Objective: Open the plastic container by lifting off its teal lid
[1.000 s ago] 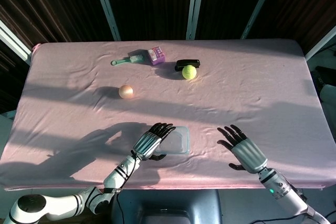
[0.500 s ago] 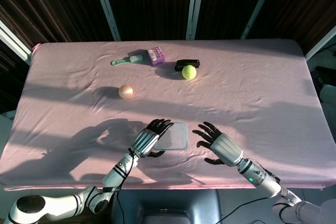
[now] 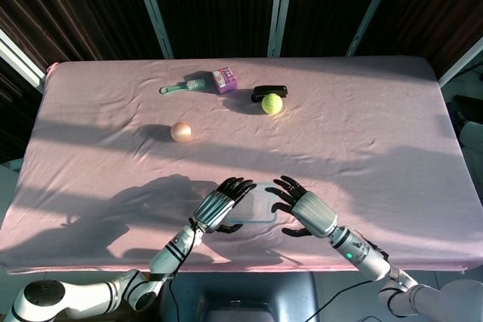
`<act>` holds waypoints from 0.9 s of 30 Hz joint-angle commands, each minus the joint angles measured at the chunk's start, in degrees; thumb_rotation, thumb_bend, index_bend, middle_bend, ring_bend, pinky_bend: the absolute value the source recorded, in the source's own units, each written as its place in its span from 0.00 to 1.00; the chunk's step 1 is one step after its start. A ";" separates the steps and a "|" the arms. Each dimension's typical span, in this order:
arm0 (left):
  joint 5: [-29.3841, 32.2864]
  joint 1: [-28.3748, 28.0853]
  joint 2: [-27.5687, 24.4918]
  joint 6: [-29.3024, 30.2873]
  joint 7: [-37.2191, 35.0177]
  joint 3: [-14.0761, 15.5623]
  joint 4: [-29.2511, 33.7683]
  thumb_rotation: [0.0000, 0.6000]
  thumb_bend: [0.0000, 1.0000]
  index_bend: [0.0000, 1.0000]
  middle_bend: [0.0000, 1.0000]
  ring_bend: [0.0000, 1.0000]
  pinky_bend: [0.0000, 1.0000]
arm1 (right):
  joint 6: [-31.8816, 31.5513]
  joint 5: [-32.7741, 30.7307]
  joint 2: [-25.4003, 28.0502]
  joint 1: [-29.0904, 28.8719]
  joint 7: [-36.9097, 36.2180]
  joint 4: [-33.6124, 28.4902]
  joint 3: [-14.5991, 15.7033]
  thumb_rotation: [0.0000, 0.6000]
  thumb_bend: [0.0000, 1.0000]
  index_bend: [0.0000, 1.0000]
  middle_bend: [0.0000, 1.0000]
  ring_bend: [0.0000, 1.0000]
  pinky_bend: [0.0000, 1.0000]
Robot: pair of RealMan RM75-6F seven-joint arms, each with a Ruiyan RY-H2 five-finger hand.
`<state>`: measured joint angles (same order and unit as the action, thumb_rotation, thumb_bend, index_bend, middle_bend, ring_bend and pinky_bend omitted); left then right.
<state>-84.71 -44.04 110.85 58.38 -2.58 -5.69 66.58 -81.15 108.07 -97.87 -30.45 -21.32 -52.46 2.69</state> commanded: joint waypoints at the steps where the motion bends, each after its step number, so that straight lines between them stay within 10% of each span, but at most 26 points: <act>1: -0.03 0.01 0.04 -0.19 -0.17 0.14 0.09 1.00 0.35 0.00 0.06 0.01 0.10 | -1.49 -0.02 -1.27 -0.62 -2.80 1.45 0.22 1.00 0.30 0.54 0.25 0.06 0.07; 27: -0.12 0.35 -1.00 -1.01 -1.93 0.71 -0.21 1.00 0.35 0.00 0.06 0.01 0.09 | 2.31 -2.41 -2.25 -3.98 0.61 1.00 1.41 1.00 0.36 0.64 0.25 0.06 0.07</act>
<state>-84.82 -43.68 109.86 57.37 -4.50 -4.98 66.36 -78.87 105.68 -100.12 -34.41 -20.71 -51.44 4.08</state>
